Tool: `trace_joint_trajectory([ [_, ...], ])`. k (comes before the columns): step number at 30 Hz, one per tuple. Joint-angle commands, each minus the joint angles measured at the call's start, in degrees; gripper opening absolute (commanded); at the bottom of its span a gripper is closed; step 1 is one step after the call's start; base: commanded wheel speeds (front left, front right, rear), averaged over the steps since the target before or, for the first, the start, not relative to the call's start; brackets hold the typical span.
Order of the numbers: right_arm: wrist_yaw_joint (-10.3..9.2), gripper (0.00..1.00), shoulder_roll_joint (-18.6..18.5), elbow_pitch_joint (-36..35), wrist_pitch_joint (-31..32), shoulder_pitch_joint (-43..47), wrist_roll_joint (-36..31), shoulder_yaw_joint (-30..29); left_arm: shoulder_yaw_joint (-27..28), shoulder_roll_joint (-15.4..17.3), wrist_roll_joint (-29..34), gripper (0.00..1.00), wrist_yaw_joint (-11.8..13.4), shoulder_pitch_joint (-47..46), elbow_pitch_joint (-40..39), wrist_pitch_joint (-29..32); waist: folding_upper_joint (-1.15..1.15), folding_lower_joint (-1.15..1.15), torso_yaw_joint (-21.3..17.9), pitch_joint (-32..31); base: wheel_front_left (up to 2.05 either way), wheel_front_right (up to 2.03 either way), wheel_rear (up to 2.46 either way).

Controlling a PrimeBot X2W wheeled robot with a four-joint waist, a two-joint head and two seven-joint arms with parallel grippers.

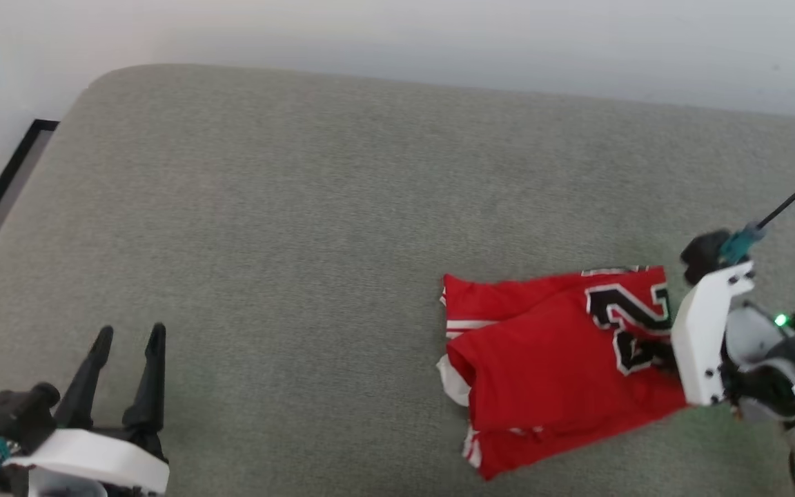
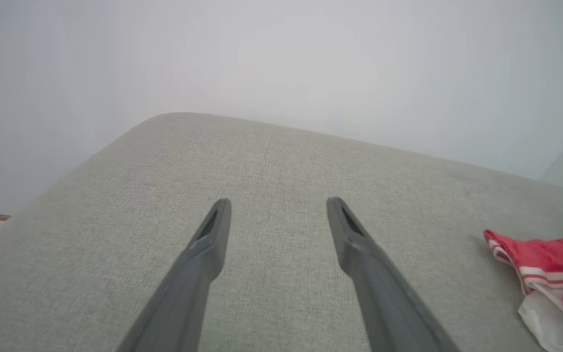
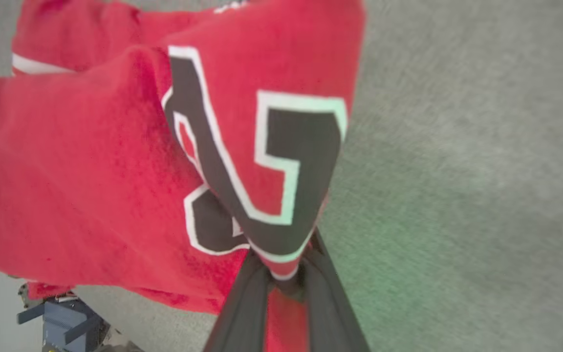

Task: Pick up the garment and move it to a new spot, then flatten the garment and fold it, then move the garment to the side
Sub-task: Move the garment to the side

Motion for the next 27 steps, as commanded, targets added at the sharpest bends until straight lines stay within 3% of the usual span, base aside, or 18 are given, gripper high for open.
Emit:
trace_joint_trajectory([
  [1,-0.25,0.0,-0.44,-0.73,-0.32,-0.88,-0.22,-0.84,-0.14,0.07,-0.45,1.0,-0.29,-1.24,-0.35,-0.26,0.0,0.0,-1.12,0.63,0.0,0.0,0.0],
  [13,-0.21,0.0,-5.36,-5.94,-0.89,-6.81,-4.71,-6.58,-3.73,1.22,0.32,1.0,-0.3,-9.78,-1.37,-0.37,0.0,0.0,-9.26,5.11,0.0,0.0,0.0],
  [27,-0.2,0.0,-11.34,-0.25,-8.25,-16.58,-10.62,-12.81,-14.45,2.74,1.76,1.0,-0.31,-22.91,-2.38,-0.39,0.0,0.0,-17.44,11.84,0.0,0.0,0.0],
])
